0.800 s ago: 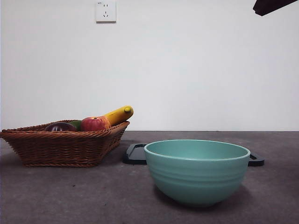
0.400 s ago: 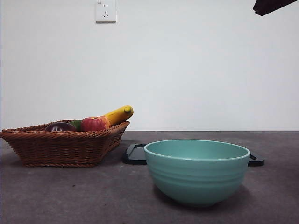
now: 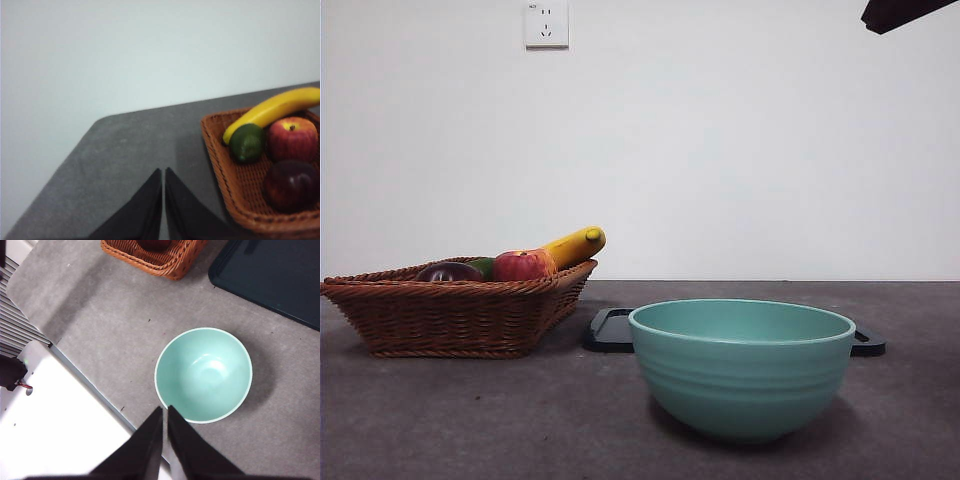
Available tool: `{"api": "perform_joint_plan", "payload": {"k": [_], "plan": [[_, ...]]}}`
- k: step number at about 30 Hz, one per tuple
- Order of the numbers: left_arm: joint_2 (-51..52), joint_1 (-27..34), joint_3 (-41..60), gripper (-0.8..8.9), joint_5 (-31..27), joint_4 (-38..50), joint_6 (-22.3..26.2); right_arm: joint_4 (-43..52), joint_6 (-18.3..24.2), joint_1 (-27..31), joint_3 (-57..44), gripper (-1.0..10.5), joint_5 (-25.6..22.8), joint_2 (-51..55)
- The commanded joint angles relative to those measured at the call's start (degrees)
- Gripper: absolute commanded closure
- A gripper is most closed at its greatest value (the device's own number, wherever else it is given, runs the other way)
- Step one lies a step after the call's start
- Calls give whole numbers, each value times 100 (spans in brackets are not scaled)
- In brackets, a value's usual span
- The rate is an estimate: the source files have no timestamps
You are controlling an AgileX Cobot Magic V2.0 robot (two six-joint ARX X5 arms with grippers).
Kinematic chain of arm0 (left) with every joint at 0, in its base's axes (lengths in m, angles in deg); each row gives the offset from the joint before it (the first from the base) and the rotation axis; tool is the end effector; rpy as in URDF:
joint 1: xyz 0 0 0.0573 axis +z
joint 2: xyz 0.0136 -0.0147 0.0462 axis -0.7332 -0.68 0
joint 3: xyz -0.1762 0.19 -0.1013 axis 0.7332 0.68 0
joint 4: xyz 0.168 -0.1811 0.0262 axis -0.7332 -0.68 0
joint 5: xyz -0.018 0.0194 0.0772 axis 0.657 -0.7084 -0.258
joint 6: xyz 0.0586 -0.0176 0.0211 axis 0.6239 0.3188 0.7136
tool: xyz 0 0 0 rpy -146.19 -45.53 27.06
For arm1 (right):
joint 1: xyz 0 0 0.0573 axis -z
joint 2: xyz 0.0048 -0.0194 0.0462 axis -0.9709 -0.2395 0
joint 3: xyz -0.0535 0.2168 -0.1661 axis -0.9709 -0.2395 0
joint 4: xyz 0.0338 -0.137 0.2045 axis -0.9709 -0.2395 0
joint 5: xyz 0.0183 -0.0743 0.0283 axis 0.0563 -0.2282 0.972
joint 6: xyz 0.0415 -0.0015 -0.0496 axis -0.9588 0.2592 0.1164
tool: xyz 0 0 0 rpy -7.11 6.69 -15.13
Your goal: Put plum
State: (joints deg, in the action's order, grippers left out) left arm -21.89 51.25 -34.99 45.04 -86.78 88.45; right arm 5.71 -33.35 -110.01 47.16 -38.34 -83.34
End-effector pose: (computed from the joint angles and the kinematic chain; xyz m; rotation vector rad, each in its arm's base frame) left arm 0.0901 0.0043 0.1903 0.1873 -0.0214 0.0274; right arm 0.1091 0.0940 0.3110 0.1362 0.9048 0.8184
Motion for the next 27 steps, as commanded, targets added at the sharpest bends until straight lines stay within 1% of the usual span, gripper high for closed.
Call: {"api": "perform_joint_plan", "payload": {"k": [1,11,18,20,27], "plan": [[37,13,131,805,-44,42,48,39,68,-50,90,941,13,-33],[37,11,498,805,-46,31,-2,39,70,-50,90,941,13,-33],[37,11,507,805,-46,-710,-138,39,68,-50,90,941,13,-33],[37,4,505,805,-46,-704,-267,42,70,-50,90,941,13,-33],[35,4,503,805,-46,-697,-275,44,70,-50,92,941,13,-33]]}}
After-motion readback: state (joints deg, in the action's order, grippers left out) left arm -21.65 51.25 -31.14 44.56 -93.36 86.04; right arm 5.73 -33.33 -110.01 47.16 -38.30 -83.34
